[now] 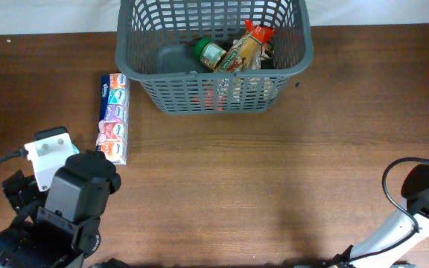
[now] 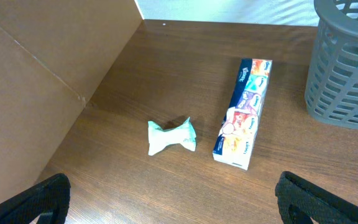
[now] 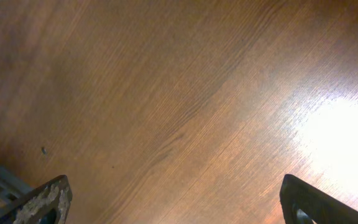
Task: Pack container
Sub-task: 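Move the left gripper toward the Kleenex tissue pack strip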
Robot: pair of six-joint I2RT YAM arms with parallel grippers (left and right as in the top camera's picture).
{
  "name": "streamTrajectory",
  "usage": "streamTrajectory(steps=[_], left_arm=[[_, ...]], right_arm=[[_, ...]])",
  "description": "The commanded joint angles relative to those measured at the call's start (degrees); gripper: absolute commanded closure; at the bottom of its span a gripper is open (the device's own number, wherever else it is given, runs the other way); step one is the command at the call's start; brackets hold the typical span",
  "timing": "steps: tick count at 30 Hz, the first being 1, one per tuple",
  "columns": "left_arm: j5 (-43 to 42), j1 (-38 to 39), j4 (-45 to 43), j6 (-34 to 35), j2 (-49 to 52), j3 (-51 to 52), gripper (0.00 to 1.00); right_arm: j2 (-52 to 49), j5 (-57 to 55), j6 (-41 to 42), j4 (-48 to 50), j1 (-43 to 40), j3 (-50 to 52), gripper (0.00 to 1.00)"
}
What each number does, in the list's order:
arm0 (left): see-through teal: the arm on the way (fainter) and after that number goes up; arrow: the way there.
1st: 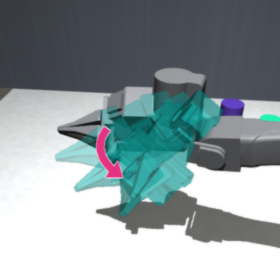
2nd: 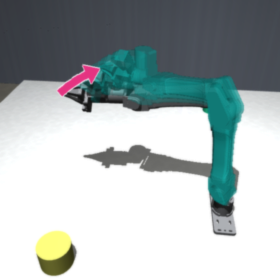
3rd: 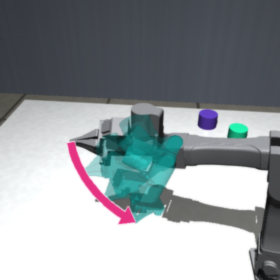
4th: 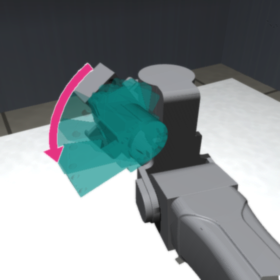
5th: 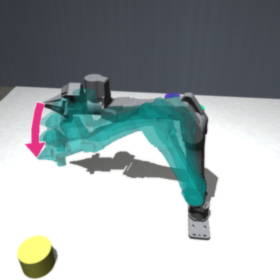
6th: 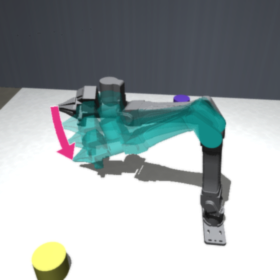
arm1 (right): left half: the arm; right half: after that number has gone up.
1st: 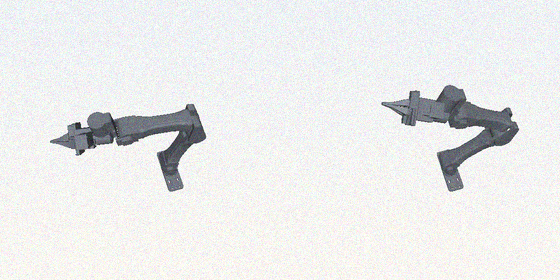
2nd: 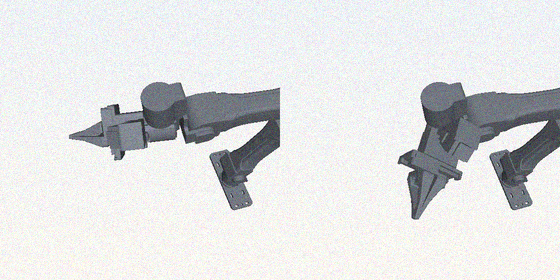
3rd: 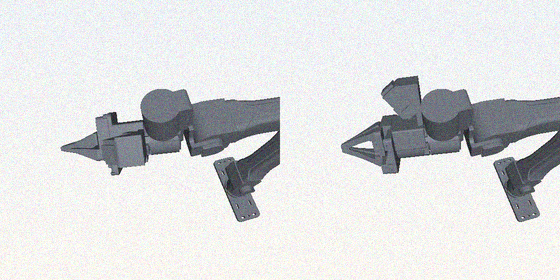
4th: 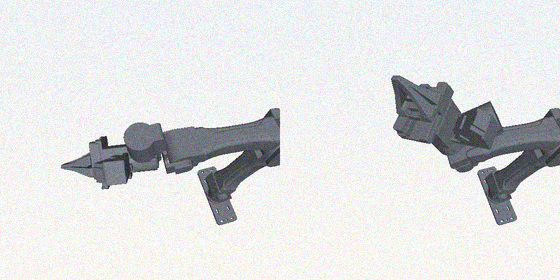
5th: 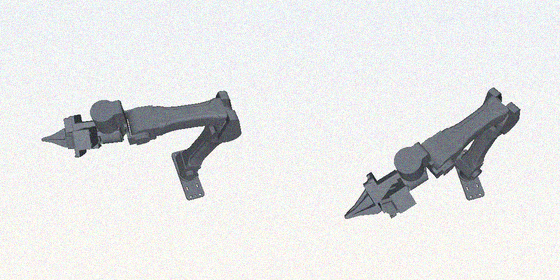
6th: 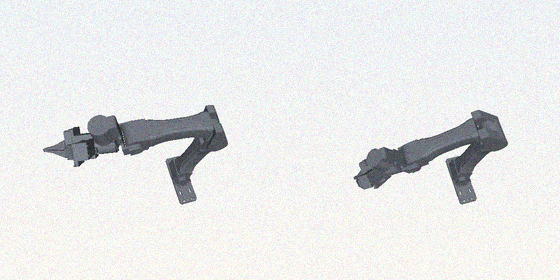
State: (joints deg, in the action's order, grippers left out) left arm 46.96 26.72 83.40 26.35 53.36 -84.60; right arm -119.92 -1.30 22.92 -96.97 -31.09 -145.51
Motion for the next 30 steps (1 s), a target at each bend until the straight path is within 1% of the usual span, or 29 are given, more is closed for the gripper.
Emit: streamTrajectory(steps=[1, 4, 9, 12, 15, 17, 19, 20, 23, 25, 27, 30], left_arm=[[0.2, 0.1, 0.0, -0.3, 0.0, -0.4, 0.01], [-4.0, 0.1, -1.2, -0.3, 0.0, -0.4, 0.01], [-18.0, 0.1, -4.3, -0.3, 0.1, -0.4, 0.01], [-24.5, 0.1, -5.0, -0.3, 0.4, -0.4, 0.01], [-29.7, 0.1, -4.9, -0.3, 1.0, -0.4, 0.01], [-31.4, 0.1, -4.3, -0.3, 1.4, -0.4, 0.01], [-30.2, 0.1, -4.3, -0.3, 1.7, 0.0, 0.00], [-27.6, 0.1, -4.8, -0.3, 2.1, 0.2, 0.01], [-15.7, 0.1, -8.5, -0.1, 3.8, 0.2, 0.01], [-8.9, -0.8, -14.5, -0.7, 6.2, 0.2, 0.01], [-7.7, -2.8, -19.0, -3.5, 8.7, 0.2, 0.00], [-10.6, -9.0, -23.5, -6.7, 14.3, -0.3, 0.01]], right_arm=[[0.5, -1.1, -0.4, -0.3, -0.2, 0.2, 0.01], [0.5, -1.1, -0.4, -0.3, -0.2, 0.2, 0.01], [0.5, -1.1, -0.4, -0.3, -0.2, 0.2, 0.01], [0.5, -1.1, -0.4, -0.3, -0.2, 0.2, 0.01], [0.5, -1.1, -0.4, -0.3, -0.2, 0.2, 0.01], [0.5, -1.1, -0.4, -0.3, -0.2, 0.2, 0.01], [0.5, -1.1, -0.4, -0.3, -0.2, 0.2, 0.01], [0.5, -1.1, -0.4, -0.3, -0.2, 0.2, 0.01], [0.5, -1.1, -0.4, -0.3, -0.2, 0.2, 0.01], [0.5, -1.1, -0.4, -0.3, -0.2, 0.2, 0.01], [0.5, -1.1, -0.4, -0.3, -0.2, 0.2, 0.01], [0.5, -1.1, -0.4, -0.3, -0.2, 0.2, 0.01]])
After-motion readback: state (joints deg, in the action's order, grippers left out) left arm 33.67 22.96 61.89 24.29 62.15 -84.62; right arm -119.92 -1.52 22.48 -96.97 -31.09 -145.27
